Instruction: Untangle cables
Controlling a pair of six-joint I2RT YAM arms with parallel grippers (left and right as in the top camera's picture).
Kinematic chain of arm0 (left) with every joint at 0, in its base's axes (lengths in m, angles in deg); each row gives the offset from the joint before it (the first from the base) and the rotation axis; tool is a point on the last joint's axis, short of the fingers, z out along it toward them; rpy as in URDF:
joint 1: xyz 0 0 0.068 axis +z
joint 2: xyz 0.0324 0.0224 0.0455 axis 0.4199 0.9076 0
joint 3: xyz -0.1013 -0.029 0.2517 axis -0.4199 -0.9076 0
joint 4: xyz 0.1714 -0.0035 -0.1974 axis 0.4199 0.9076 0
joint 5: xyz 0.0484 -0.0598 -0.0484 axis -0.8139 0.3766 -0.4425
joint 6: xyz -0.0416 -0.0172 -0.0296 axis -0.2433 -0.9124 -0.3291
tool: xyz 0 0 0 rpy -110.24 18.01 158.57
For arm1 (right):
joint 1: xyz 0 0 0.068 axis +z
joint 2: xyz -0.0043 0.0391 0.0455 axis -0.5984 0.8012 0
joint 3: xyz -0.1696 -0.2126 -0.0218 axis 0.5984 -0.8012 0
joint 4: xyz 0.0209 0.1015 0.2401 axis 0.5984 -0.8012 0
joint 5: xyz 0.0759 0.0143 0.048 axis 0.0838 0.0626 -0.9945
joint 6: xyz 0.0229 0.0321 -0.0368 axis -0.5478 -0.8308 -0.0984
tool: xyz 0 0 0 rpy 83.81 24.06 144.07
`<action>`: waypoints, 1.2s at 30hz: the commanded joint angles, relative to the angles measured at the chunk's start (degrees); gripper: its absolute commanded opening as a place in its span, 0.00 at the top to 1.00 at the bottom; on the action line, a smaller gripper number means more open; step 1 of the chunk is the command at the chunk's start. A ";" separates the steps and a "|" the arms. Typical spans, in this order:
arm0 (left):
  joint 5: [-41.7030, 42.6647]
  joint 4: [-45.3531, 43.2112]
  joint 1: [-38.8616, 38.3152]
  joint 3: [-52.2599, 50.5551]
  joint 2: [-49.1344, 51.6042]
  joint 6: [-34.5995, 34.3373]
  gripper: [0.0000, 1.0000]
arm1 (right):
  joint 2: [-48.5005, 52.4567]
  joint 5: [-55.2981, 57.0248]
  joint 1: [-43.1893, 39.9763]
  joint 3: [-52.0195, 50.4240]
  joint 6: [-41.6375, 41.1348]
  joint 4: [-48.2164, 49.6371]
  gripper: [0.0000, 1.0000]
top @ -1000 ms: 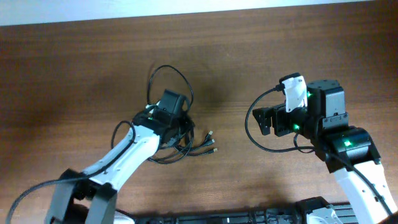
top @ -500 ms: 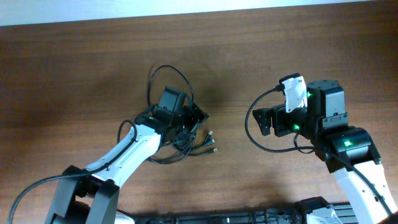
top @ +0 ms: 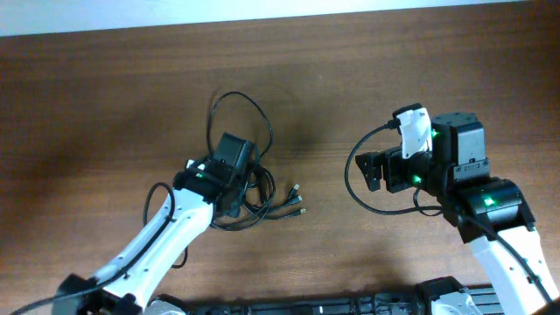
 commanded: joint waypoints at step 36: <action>-5.14 -6.88 -0.02 0.13 13.33 58.51 0.47 | 0.04 0.09 -0.15 0.13 0.59 0.15 0.01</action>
